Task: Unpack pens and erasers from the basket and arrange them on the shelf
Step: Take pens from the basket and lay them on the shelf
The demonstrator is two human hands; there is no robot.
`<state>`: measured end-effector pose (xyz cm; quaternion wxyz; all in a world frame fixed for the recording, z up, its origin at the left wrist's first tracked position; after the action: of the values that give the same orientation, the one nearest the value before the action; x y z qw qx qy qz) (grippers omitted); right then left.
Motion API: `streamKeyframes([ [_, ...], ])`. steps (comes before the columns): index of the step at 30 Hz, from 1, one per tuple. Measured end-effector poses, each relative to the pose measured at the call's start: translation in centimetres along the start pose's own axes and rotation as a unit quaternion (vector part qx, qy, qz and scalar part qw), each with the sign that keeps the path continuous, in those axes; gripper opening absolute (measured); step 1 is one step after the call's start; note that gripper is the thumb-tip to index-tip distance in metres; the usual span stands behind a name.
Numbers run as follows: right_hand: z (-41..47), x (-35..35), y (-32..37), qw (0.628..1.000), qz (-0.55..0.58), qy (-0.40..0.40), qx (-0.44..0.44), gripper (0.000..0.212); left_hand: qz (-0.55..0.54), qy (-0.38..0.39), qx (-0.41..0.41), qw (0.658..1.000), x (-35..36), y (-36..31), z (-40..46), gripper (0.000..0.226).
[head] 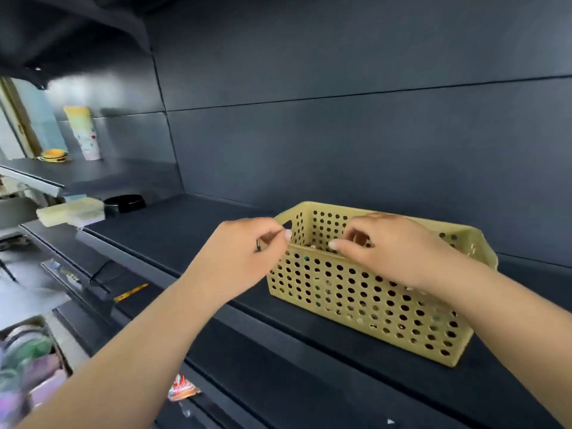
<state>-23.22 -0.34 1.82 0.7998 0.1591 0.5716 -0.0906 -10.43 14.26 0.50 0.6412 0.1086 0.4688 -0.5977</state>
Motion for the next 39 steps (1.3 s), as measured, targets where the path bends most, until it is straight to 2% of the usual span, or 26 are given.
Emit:
streamKeyframes([
  [5, 1.6, 1.5, 0.0, 0.994, -0.017, 0.073, 0.076, 0.048, -0.02, 0.095, 0.108, 0.989, 2.7, 4.3, 5.3, 0.017],
  [9, 1.9, 2.3, -0.1, 0.975, 0.043, 0.131, 0.173, 0.06, -0.007, 0.16, 0.215, 0.963, 4.6, 7.4, 7.5, 0.052],
  [12, 1.9, 2.3, -1.0, 0.956, 0.118, 0.115, 0.241, 0.07, -0.068, 0.208, 0.25, 0.943, 5.0, 8.0, 8.9, 0.046],
  [14, 1.6, 2.0, -2.1, 0.957, 0.122, 0.08, 0.251, 0.08, -0.119, 0.244, 0.252, 0.929, 4.8, 7.8, 9.9, 0.042],
  [16, 1.2, 1.6, -3.5, 0.945, 0.131, 0.07, 0.291, 0.07, -0.151, 0.271, 0.26, 0.914, 4.8, 7.2, 11.3, 0.04],
  [19, 1.6, 0.3, -5.5, 0.924, 0.124, 0.103, 0.348, 0.059, -0.168, 0.294, 0.285, 0.897, 5.5, 5.5, 13.0, 0.035],
  [23, 2.8, -0.1, -7.5, 0.894, 0.1, 0.185, 0.395, 0.06, -0.085, 0.352, 0.322, 0.875, 8.1, 3.3, 14.6, 0.03],
  [25, 3.3, 0.9, -8.2, 0.866, 0.096, 0.239, 0.428, 0.039, -0.073, 0.376, 0.321, 0.866, 9.1, 2.8, 15.2, 0.033],
  [27, 3.8, 1.8, -9.1, 0.858, 0.06, 0.269, 0.434, 0.027, -0.065, 0.407, 0.314, 0.856, 9.8, 2.8, 15.5, 0.043],
  [30, 4.3, 2.8, -10.7, 0.896, -0.041, 0.222, 0.381, 0.029, -0.039, 0.464, 0.301, 0.832, 10.2, 2.9, 15.5, 0.058],
  [31, 4.4, 2.9, -10.8, 0.903, -0.062, 0.204, 0.373, 0.029, -0.026, 0.475, 0.302, 0.826, 10.3, 2.9, 15.5, 0.06],
  [33, 4.4, 3.2, -10.6, 0.903, -0.101, 0.216, 0.356, 0.028, -0.016, 0.491, 0.298, 0.819, 10.5, 3.1, 15.5, 0.062],
  [35, 4.3, 3.6, -10.5, 0.902, -0.133, 0.239, 0.335, 0.033, -0.023, 0.493, 0.297, 0.817, 10.5, 3.2, 15.3, 0.06],
  [39, 4.4, 4.0, -10.8, 0.902, -0.181, 0.223, 0.323, 0.033, -0.02, 0.487, 0.287, 0.825, 10.4, 3.3, 15.2, 0.062],
])
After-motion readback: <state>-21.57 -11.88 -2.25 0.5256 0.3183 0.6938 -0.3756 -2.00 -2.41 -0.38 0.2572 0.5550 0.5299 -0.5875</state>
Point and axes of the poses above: each hand's wrist, its own z-axis towards the middle knuckle, its own x-axis out of the palm, y = z × x, the point moved 1 cm from there along z, towards the middle knuckle, and after that the axes turned 2 degrees about -y, right-handed, at the moved point
